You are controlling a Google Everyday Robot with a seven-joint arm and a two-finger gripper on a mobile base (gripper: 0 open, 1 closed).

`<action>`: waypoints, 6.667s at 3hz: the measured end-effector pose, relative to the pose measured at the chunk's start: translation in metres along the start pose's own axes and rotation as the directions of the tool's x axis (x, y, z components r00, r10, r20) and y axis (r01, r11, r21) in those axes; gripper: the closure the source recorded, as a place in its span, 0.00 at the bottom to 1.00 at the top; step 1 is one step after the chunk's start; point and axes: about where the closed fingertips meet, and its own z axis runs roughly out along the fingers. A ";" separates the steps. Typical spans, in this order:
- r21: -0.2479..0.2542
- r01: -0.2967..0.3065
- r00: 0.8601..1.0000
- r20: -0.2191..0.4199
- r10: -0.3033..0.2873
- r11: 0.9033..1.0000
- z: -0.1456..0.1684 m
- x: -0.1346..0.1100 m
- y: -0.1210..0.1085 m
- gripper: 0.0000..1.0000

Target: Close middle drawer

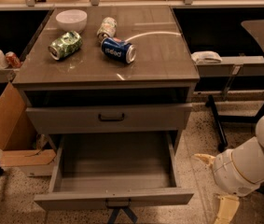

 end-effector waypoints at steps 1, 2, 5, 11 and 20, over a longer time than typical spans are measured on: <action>-0.008 0.044 0.999 -0.016 -0.044 0.999 0.027 0.012 0.001 0.16; -0.027 0.094 0.995 -0.024 -0.095 0.995 0.066 0.031 0.002 0.39; -0.162 0.079 0.994 -0.064 -0.091 0.984 0.202 0.094 0.004 1.00; 0.146 0.170 0.985 0.008 -0.173 0.975 0.282 0.103 -0.067 1.00; 0.449 0.222 0.975 -0.088 -0.205 0.865 0.276 0.079 -0.248 1.00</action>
Offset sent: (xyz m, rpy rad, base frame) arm -0.0063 0.0013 -0.1276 -0.0305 -0.0239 0.1614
